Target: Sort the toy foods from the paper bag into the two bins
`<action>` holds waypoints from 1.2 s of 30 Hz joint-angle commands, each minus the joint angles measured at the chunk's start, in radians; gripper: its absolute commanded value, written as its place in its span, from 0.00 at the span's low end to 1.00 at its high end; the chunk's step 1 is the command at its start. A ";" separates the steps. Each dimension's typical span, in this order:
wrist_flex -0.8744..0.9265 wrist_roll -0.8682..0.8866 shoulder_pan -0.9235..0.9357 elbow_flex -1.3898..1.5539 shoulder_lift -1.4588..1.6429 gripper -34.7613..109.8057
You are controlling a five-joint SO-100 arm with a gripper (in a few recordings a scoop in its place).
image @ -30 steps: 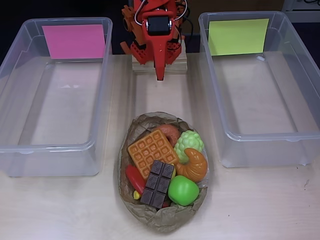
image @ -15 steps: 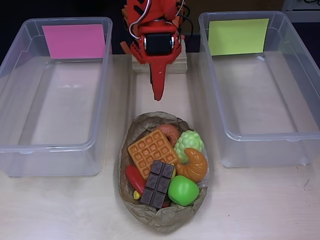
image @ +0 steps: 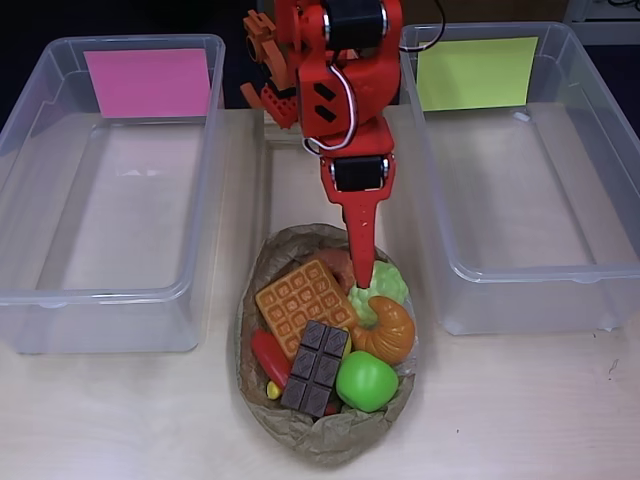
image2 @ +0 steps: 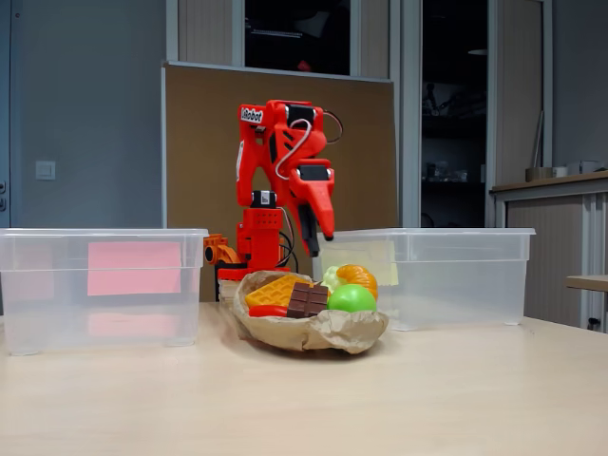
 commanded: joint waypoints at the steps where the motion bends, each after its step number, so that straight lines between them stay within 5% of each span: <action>1: -0.005 0.049 -0.040 -0.052 -0.025 0.48; 14: -0.132 0.368 -0.126 0.041 -0.087 0.49; 24: -0.371 0.486 -0.112 0.202 -0.103 0.48; 36: -0.426 0.522 -0.091 0.224 -0.132 0.45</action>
